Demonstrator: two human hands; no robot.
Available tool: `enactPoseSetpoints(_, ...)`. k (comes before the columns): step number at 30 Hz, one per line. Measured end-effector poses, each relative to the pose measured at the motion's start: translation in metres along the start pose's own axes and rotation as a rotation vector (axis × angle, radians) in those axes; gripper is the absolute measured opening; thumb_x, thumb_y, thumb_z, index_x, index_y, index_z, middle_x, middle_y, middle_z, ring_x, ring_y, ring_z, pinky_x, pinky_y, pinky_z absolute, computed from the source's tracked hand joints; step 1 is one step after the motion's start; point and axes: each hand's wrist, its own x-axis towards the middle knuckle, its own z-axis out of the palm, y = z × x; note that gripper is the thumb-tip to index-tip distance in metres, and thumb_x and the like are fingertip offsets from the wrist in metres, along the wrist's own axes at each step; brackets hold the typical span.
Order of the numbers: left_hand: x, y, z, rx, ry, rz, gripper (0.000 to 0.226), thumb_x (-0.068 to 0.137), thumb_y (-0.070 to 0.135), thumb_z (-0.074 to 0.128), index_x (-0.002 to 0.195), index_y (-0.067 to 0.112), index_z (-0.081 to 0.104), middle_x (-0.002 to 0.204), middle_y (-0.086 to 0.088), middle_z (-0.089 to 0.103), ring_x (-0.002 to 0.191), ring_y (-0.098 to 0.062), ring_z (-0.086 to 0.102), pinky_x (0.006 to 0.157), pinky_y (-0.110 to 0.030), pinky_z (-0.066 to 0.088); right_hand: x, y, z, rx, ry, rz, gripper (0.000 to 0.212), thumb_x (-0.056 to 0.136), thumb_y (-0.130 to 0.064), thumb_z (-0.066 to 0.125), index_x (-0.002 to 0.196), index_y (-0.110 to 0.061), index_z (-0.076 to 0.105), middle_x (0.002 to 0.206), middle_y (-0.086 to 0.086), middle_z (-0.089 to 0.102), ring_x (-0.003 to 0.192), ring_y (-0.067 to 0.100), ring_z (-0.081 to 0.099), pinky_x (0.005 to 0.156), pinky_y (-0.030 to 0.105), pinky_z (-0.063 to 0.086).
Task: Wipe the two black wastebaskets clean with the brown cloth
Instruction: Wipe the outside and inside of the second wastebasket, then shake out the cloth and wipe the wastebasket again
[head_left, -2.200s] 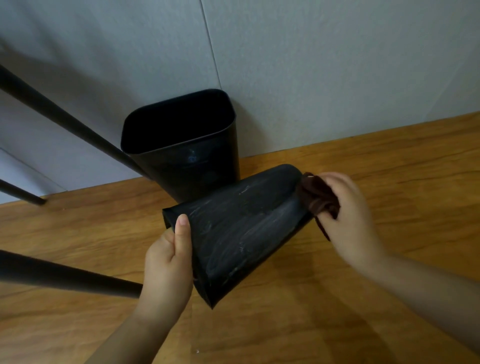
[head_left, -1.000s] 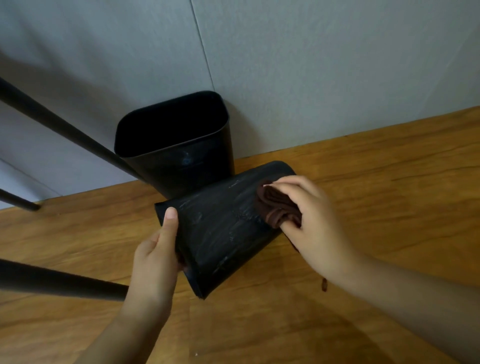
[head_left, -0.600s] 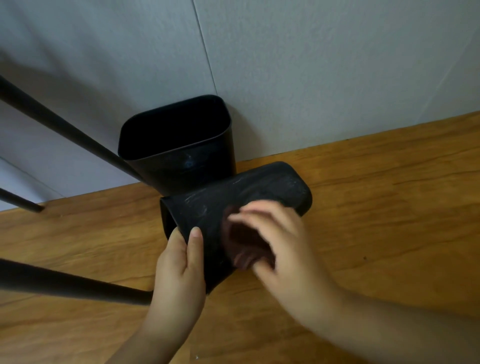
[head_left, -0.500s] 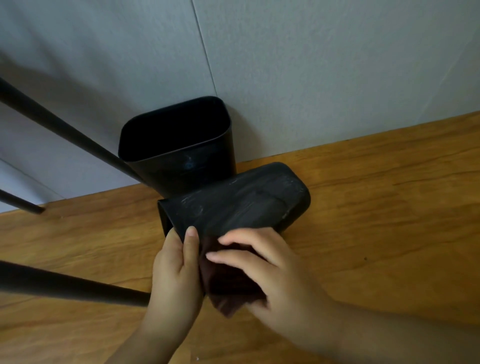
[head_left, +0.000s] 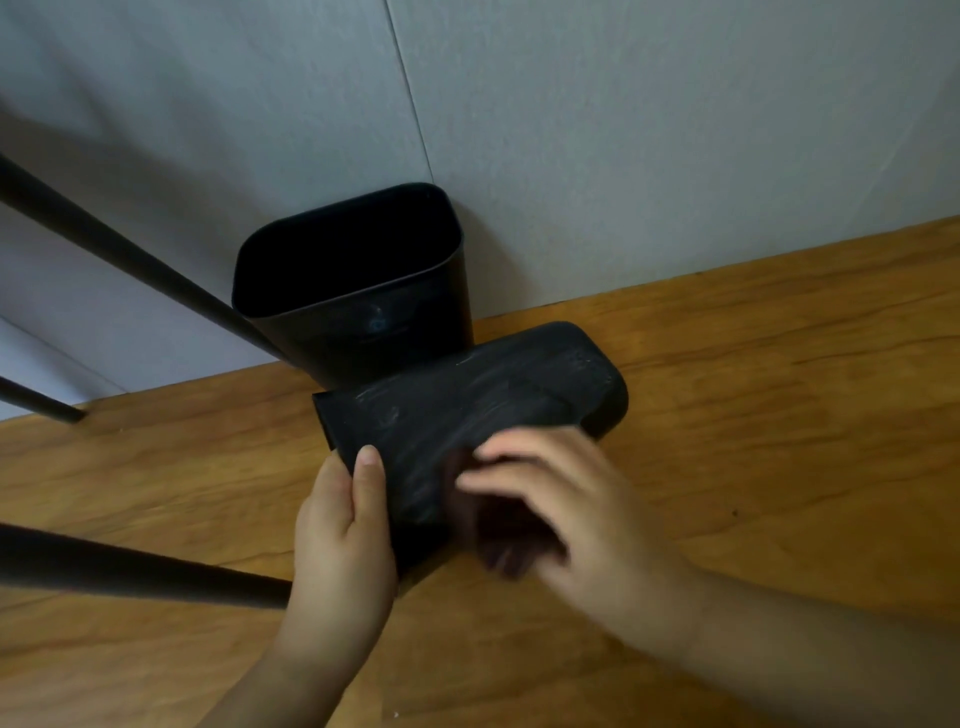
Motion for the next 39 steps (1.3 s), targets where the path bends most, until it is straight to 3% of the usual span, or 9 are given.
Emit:
enactPoseSetpoints(4, 0.000, 0.002, -0.002, -0.023, 0.020, -0.020, 0.030, 0.100, 0.040, 0.032, 0.092, 0.023, 0.056, 0.091, -0.003, 0.063, 0.084, -0.018, 0.062, 0.068, -0.028, 0.046, 0.010, 0.040, -0.013, -0.012, 0.262, 0.421, 0.050, 0.077, -0.015, 0.066, 0.125, -0.023, 0.054, 0.128, -0.011, 0.048, 0.123, 0.011, 0.047, 0.104, 0.041, 0.045)
enactPoseSetpoints(6, -0.001, 0.005, -0.001, -0.016, 0.021, 0.000, 0.027, 0.100, 0.040, 0.032, 0.092, 0.027, 0.055, 0.091, 0.001, 0.062, 0.085, -0.012, 0.061, 0.067, -0.024, 0.044, 0.013, 0.033, -0.012, -0.005, 0.262, 0.432, 0.052, 0.077, -0.014, 0.068, 0.125, -0.023, 0.054, 0.129, -0.011, 0.047, 0.123, 0.012, 0.046, 0.104, 0.040, 0.044)
enactPoseSetpoints(12, 0.000, 0.003, -0.004, 0.018, 0.013, 0.018, 0.025, 0.098, 0.040, 0.035, 0.093, 0.029, 0.056, 0.092, 0.003, 0.064, 0.087, -0.012, 0.063, 0.070, -0.027, 0.047, -0.001, 0.010, -0.005, 0.002, 0.041, 0.101, 0.058, 0.075, -0.013, 0.075, 0.127, -0.028, 0.054, 0.134, -0.011, 0.046, 0.125, 0.011, 0.044, 0.104, 0.025, 0.039)
enactPoseSetpoints(16, -0.001, 0.001, -0.012, 0.034, 0.029, 0.007, 0.025, 0.099, 0.039, 0.035, 0.091, 0.028, 0.055, 0.090, 0.001, 0.063, 0.085, -0.015, 0.061, 0.069, -0.029, 0.046, 0.004, 0.053, -0.014, -0.025, 0.240, 0.354, 0.049, 0.077, -0.011, 0.067, 0.124, -0.020, 0.055, 0.126, -0.012, 0.048, 0.123, 0.013, 0.048, 0.106, 0.033, 0.040)
enactPoseSetpoints(21, -0.008, 0.002, -0.024, 0.149, -0.017, 0.117, 0.028, 0.095, 0.041, 0.037, 0.088, 0.024, 0.059, 0.081, -0.003, 0.064, 0.073, -0.012, 0.062, 0.064, -0.028, 0.046, 0.012, 0.078, -0.037, -0.091, 0.328, 0.649, 0.042, 0.083, 0.000, 0.067, 0.123, -0.011, 0.056, 0.123, -0.001, 0.050, 0.119, 0.017, 0.048, 0.099, 0.021, 0.035)
enactPoseSetpoints(25, -0.013, 0.008, -0.030, 0.281, -0.034, 0.226, 0.038, 0.083, 0.048, 0.038, 0.074, 0.017, 0.057, 0.060, -0.008, 0.061, 0.058, -0.016, 0.062, 0.052, -0.029, 0.046, 0.011, 0.058, -0.047, -0.041, 0.333, 0.570, 0.046, 0.085, -0.005, 0.067, 0.127, -0.018, 0.055, 0.124, -0.011, 0.047, 0.117, 0.002, 0.043, 0.091, 0.006, 0.030)
enactPoseSetpoints(30, -0.011, 0.030, -0.039, 0.468, -0.119, 0.361, 0.042, 0.079, 0.055, 0.036, 0.074, 0.018, 0.058, 0.057, -0.009, 0.063, 0.047, -0.015, 0.062, 0.048, -0.043, 0.055, 0.015, 0.032, -0.060, -0.010, 0.312, 0.426, 0.051, 0.082, -0.007, 0.070, 0.128, -0.021, 0.055, 0.124, -0.013, 0.050, 0.118, 0.004, 0.048, 0.099, 0.017, 0.039)
enactPoseSetpoints(34, -0.004, 0.056, -0.037, 0.795, -0.226, 0.496, 0.033, 0.084, 0.054, 0.031, 0.073, 0.030, 0.051, 0.054, 0.005, 0.059, 0.046, -0.006, 0.060, 0.047, -0.028, 0.054, 0.023, 0.021, -0.072, 0.117, 0.370, 0.429, 0.046, 0.085, -0.011, 0.070, 0.127, -0.025, 0.055, 0.121, -0.014, 0.055, 0.116, 0.001, 0.052, 0.100, 0.025, 0.046)
enactPoseSetpoints(39, 0.002, 0.074, -0.006, 1.216, -0.225, 0.525, 0.027, 0.097, 0.046, 0.027, 0.085, 0.031, 0.046, 0.068, 0.008, 0.059, 0.060, -0.003, 0.061, 0.061, -0.019, 0.055, 0.024, 0.014, -0.085, 0.293, 0.436, 0.478, 0.041, 0.087, -0.018, 0.070, 0.123, -0.033, 0.055, 0.118, -0.018, 0.058, 0.113, 0.001, 0.055, 0.098, 0.033, 0.050)
